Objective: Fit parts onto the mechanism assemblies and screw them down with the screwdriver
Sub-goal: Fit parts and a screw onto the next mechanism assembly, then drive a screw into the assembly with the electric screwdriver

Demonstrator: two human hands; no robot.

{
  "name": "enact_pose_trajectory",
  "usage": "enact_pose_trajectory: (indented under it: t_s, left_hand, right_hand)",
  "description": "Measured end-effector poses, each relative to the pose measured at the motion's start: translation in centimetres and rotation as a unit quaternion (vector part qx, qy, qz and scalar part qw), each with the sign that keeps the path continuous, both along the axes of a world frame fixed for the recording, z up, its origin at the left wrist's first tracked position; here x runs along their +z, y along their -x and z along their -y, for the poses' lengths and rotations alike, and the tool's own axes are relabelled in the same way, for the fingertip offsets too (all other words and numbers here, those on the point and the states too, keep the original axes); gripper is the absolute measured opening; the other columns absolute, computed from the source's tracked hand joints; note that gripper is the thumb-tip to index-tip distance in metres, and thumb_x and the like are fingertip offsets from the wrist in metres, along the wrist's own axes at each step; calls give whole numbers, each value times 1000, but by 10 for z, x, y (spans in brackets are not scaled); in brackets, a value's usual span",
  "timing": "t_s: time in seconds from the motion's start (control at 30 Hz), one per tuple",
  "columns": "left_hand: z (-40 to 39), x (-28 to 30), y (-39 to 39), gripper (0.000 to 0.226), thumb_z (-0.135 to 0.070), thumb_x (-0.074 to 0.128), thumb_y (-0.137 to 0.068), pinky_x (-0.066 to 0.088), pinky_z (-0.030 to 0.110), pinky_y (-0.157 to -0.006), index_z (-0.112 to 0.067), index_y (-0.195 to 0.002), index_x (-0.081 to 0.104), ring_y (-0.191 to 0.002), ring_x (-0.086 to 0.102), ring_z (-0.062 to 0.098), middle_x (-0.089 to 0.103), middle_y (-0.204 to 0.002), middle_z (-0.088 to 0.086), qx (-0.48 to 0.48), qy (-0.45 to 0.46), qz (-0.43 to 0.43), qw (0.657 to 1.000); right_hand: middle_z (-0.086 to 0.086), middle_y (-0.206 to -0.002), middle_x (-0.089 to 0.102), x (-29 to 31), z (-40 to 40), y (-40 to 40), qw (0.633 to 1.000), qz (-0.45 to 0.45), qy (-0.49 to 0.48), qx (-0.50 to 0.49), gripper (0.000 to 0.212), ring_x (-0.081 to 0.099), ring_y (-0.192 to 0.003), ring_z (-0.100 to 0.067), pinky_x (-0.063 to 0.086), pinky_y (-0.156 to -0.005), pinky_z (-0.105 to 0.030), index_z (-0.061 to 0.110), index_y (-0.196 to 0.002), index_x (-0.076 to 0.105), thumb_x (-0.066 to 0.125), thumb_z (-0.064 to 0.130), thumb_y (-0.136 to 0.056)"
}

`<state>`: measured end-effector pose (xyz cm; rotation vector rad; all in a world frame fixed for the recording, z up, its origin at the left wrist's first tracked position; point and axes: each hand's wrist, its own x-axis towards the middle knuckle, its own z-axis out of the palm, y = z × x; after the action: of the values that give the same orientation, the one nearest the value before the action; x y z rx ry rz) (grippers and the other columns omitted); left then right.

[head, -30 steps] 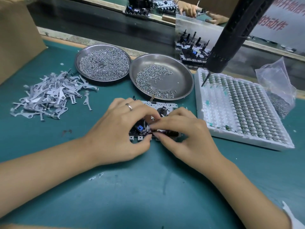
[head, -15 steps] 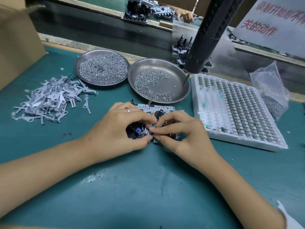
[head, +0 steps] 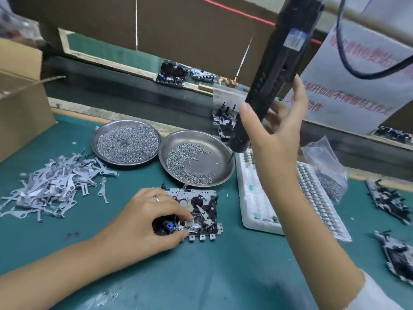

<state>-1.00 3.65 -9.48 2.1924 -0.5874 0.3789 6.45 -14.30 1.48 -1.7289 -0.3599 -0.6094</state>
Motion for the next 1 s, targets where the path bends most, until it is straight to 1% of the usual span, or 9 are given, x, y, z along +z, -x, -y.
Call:
enact_pose_trajectory:
  t_s: [0.1,0.17,0.23,0.27,0.37,0.5,0.67,0.87,1.0]
  left_hand:
    - [0,0,0,23,-48,66,-69,36,22,-91,-35,-87,73,-89,55,-5,67,-84,-27,3,6,-7,1000]
    - [2,0,1,23,-48,65,-68,36,22,-91,-38,-86,73,-88,56,-4,67,-84,-27,8,10,-14,1000]
    - [2,0,1,23,-48,65,-67,37,23,-91,-37,-86,74,-86,56,-4,67,-82,-28,13,14,-15,1000]
    - [3,0,2,24,-47,65,-67,37,23,-91,-36,-86,75,-85,56,-4,66,-81,-29,15,13,-13,1000]
    - [3,2,2,22,-43,68,-67,43,28,-88,-32,-85,76,-80,57,-4,67,-81,-27,25,1,-7,1000]
    - [3,1,3,18,-36,73,-66,51,34,-80,-32,-83,77,-76,61,4,70,-81,-23,39,-9,1,999]
    - [5,2,3,24,-43,65,-66,49,32,-79,-29,-81,77,-74,59,5,60,-80,-30,39,-9,19,999]
    - [6,1,2,18,-29,76,-63,49,38,-81,-22,-79,77,-70,59,10,56,-78,-30,40,-11,26,999]
    - [7,1,1,16,-28,77,-62,50,38,-80,-22,-77,76,-70,59,10,54,-76,-32,38,-6,32,999]
  right_hand:
    - [14,-86,59,11,-13,-12,1000,11,-26,-2,71,61,-80,1,52,-76,-19,24,-140,25,69,26,-85]
    - [11,-80,56,11,-19,-13,999,9,-33,-2,62,61,-74,-7,54,-71,-26,18,-135,33,70,21,-85]
    - [-2,-76,56,7,-25,-8,998,6,-47,32,39,61,-66,-22,54,-63,-35,15,-118,45,68,14,-86]
    - [-7,-71,54,3,-27,-3,996,3,-66,57,26,58,-57,-23,51,-56,-34,16,-104,47,67,11,-86]
    - [-3,-55,50,-11,-31,17,986,-4,-129,110,24,48,-41,-19,43,-46,-25,19,-82,44,62,3,-83]
    - [3,-48,48,-30,-37,42,974,-8,-175,147,28,42,-39,-21,39,-43,-26,23,-83,48,57,-2,-77]
    - [0,-46,47,-35,-44,50,965,-14,-205,164,32,38,-38,-22,38,-44,-25,24,-85,48,53,-6,-75]
    - [1,-46,45,-36,-51,52,960,-9,-219,173,29,37,-37,-21,36,-43,-25,19,-85,46,52,-8,-76]
    - [2,-45,45,-36,-51,53,961,-11,-218,167,29,38,-37,-22,36,-43,-26,19,-83,46,52,-8,-75]
